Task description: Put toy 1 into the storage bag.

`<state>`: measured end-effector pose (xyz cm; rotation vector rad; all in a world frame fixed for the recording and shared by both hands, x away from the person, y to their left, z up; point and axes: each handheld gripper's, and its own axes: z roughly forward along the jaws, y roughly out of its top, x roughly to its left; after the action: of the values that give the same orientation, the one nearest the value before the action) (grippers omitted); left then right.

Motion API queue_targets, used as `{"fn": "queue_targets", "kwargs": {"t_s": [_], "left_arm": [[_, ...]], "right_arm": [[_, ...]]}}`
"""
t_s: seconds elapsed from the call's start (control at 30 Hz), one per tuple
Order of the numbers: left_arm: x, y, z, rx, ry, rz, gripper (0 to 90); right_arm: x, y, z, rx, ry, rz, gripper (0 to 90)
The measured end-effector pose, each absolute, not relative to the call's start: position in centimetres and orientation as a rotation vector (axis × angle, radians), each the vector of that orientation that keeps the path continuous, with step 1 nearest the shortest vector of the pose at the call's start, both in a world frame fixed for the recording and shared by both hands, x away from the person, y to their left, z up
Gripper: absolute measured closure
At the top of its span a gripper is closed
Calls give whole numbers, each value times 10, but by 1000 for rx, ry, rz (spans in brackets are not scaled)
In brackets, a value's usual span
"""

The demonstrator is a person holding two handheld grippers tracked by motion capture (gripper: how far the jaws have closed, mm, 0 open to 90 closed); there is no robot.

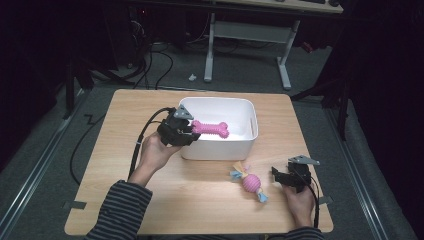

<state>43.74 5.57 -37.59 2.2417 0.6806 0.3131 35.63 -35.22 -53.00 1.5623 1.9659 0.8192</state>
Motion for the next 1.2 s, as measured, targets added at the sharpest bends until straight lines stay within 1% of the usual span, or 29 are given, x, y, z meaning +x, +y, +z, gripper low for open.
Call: {"fn": "queue_targets", "kwargs": {"t_s": [0.47, 0.57, 0.6, 0.7, 0.8, 0.9, 0.97, 1.2], "left_arm": [[438, 54, -377, 2250, 671, 297, 653], [439, 56, -377, 2237, 672, 273, 642], [440, 57, -376, 2217, 674, 257, 635], [440, 59, -373, 2170, 680, 246, 557], [439, 60, -372, 2166, 683, 263, 495], [439, 60, -372, 2165, 695, 265, 454], [438, 61, -372, 2163, 697, 277, 436], [428, 73, -371, 2114, 712, 311, 419]], "right_arm": [[356, -352, -530, 1562, 1966, 819, 262], [356, -352, -530, 1563, 1966, 819, 262], [356, -352, -530, 1563, 1966, 819, 263], [356, -352, -530, 1563, 1966, 820, 263], [356, -352, -530, 1563, 1967, 820, 263], [356, -352, -530, 1563, 1966, 821, 263], [356, -352, -530, 1563, 1967, 821, 263], [356, -352, -530, 1562, 1967, 820, 262]]}}
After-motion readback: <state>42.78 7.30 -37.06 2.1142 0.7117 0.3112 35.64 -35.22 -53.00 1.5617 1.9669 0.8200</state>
